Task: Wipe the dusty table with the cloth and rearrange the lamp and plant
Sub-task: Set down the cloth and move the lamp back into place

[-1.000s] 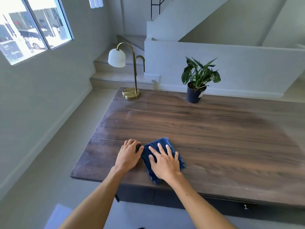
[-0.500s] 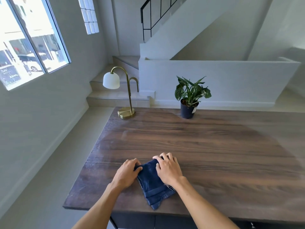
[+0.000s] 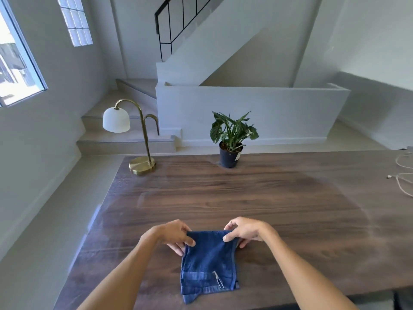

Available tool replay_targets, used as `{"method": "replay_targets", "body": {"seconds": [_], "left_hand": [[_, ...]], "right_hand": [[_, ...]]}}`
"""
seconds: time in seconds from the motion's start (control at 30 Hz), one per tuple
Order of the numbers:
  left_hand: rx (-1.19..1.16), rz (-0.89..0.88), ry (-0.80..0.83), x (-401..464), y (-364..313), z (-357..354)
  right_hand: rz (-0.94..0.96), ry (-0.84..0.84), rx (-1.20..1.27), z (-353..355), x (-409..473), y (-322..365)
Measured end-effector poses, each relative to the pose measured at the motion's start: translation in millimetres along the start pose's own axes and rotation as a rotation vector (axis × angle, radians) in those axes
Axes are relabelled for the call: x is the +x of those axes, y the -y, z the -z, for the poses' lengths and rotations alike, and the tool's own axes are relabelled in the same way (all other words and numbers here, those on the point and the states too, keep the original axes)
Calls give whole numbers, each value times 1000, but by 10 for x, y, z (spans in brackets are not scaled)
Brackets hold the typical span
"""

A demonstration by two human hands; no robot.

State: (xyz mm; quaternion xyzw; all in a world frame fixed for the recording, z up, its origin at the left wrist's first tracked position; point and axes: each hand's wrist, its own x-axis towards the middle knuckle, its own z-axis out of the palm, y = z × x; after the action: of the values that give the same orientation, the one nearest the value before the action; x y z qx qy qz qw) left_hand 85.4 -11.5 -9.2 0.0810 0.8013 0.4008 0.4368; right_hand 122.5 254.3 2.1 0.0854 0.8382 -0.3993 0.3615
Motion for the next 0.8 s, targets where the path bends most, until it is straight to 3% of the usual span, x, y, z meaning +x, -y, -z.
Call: {"method": "replay_targets", "body": {"seconds": [0.2, 0.37, 0.57, 0.67, 0.8], "left_hand": [[8, 26, 270, 270, -424, -174], [-138, 11, 394, 531, -621, -419], [42, -127, 288, 735, -754, -612], [117, -164, 265, 811, -792, -480], [112, -238, -1, 893, -748, -176]], "right_hand": [[-147, 186, 198, 408, -188, -420], [-207, 49, 244, 703, -416, -695], [-299, -216, 61, 828, -425, -980], [-249, -354, 39, 867, -310, -925], [-109, -463, 62, 961, 23, -668]]}}
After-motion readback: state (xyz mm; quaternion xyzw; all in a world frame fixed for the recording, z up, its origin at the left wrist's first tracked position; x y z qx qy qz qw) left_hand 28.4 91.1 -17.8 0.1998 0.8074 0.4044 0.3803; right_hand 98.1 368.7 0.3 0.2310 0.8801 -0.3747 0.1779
